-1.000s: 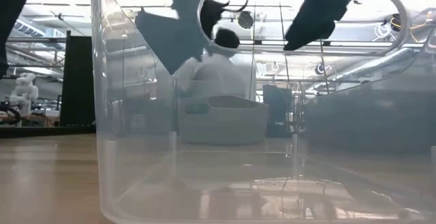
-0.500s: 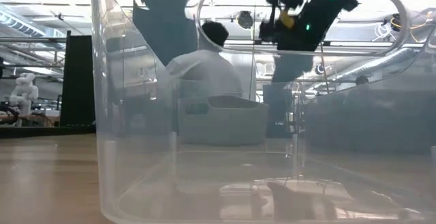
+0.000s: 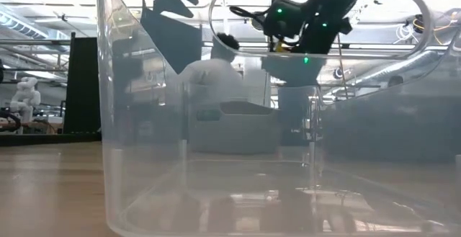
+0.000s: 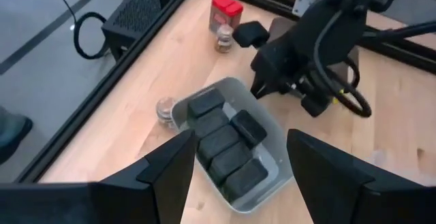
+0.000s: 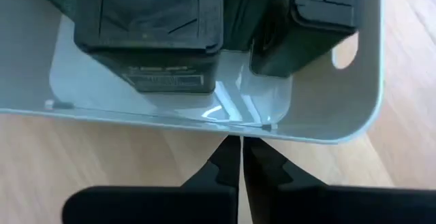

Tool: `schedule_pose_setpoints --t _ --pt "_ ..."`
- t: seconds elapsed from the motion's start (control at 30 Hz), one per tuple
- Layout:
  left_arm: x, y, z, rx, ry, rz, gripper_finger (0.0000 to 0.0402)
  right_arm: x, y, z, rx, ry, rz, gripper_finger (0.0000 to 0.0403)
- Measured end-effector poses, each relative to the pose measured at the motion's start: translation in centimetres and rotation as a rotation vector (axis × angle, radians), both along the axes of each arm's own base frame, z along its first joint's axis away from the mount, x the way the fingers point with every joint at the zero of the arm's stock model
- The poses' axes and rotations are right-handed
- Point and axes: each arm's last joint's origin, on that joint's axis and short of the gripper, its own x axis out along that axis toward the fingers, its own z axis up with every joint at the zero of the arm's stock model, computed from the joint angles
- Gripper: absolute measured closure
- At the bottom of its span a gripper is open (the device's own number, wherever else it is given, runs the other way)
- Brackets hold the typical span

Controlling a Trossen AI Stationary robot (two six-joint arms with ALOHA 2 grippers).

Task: Sort spices by type
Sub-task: Adjust the gray bin

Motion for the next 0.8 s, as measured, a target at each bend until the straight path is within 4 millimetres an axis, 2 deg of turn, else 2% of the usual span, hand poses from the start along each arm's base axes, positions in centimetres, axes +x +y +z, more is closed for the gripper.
schedule_pose_setpoints --t 0.4,0.57,0.8 --pt "-0.1 0.0 -0.1 -0.001 0.016 0.001 0.0164 2.6 -2.7 -0.1 -0.094 0.065 -0.026 0.0403" --pt "-0.2 -0.1 -0.2 0.008 0.032 -0.010 0.0164 3.7 -3.7 1.1 -0.136 -0.029 -0.014 0.0403" --pt "-0.4 -0.1 -0.4 0.002 0.061 -0.014 0.0164 4.1 -4.9 2.4 -0.169 -0.071 -0.017 0.0403"
